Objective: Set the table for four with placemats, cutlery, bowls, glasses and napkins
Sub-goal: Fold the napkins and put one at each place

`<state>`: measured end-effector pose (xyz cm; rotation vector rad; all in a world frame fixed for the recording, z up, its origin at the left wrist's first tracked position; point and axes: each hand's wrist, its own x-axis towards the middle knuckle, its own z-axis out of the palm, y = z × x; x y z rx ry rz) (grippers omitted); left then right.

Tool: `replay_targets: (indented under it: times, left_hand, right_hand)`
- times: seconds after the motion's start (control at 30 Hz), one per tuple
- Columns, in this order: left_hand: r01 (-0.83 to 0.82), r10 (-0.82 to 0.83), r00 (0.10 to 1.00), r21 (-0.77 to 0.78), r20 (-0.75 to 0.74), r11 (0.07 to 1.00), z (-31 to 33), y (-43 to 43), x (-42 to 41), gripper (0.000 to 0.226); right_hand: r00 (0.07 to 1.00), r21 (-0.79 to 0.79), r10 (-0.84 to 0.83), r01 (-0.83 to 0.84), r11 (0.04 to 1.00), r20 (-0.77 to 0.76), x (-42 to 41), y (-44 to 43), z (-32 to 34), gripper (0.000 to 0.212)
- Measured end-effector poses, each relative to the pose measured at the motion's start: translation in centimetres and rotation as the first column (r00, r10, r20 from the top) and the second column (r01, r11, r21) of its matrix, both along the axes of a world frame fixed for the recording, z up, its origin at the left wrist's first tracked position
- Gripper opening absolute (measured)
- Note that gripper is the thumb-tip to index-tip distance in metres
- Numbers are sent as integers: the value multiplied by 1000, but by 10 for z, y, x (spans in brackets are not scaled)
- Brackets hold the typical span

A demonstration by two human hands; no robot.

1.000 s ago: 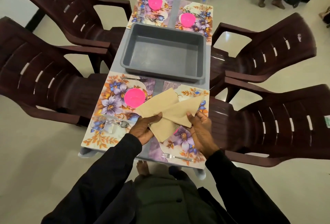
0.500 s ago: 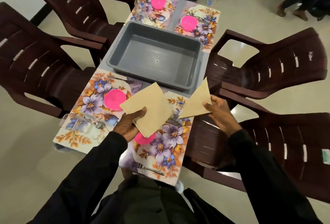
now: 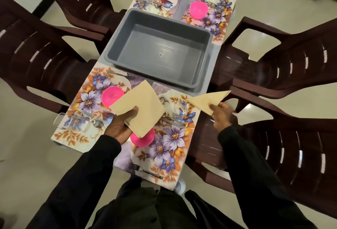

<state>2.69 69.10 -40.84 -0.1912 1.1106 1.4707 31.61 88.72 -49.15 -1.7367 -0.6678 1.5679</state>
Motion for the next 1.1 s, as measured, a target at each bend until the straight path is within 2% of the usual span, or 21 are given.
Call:
replay_targets:
  times: [0.13, 0.23, 0.3, 0.4, 0.5, 0.6, 0.7, 0.83, 0.97, 1.03, 1.1]
  left_hand:
    - [2, -1, 1000, 2, -5, 1000, 1, 3, -4, 47]
    - [-11, 11, 1000, -10, -5, 1000, -5, 2, -11, 47]
    - [-15, 15, 1000, -14, -12, 1000, -9, 0, -16, 53]
    - [-18, 18, 1000, -22, -10, 1000, -12, -2, -20, 55]
    - [-22, 22, 1000, -29, 14, 999, -14, -1, -24, 54]
    - [-23, 24, 999, -24, 37, 999, -16, 0, -28, 53]
    - [-15, 16, 999, -26, 43, 1000, -14, 1, -31, 46]
    - [-21, 22, 996, -19, 88, 1000, -11, 1, -33, 35]
    - [-20, 20, 997, -3, 70, 1000, -7, -1, -34, 34]
    - [-23, 23, 997, 4, 67, 1000, -5, -2, -35, 34]
    - [-29, 28, 997, 12, 73, 999, -3, -3, -35, 35]
  right_hand:
    - [991, -91, -76, 66, 994, -113, -31, -6, -13, 8]
    - [988, -141, -94, 76, 987, -126, -49, -7, -33, 15]
    - [994, -128, -76, 65, 990, -78, -56, -8, -47, 19]
    - [996, -125, -52, 61, 990, 73, -59, -11, -55, 31]
    - [996, -148, -46, 57, 987, 79, -54, -16, -58, 23]
    - [994, -139, 0, 16, 990, 109, -49, -20, -64, 25]
    - [978, -123, 59, -35, 992, 200, -46, -20, -71, 20]
    - [882, -148, 223, -176, 973, 416, -42, -16, -79, 16]
    - [744, -42, 206, -234, 971, 635, -37, -27, -60, 20]
    - [678, 50, 253, -393, 918, 690, -33, -33, -58, 16]
    - [593, 118, 324, -585, 802, 737, -30, -34, -62, 19]
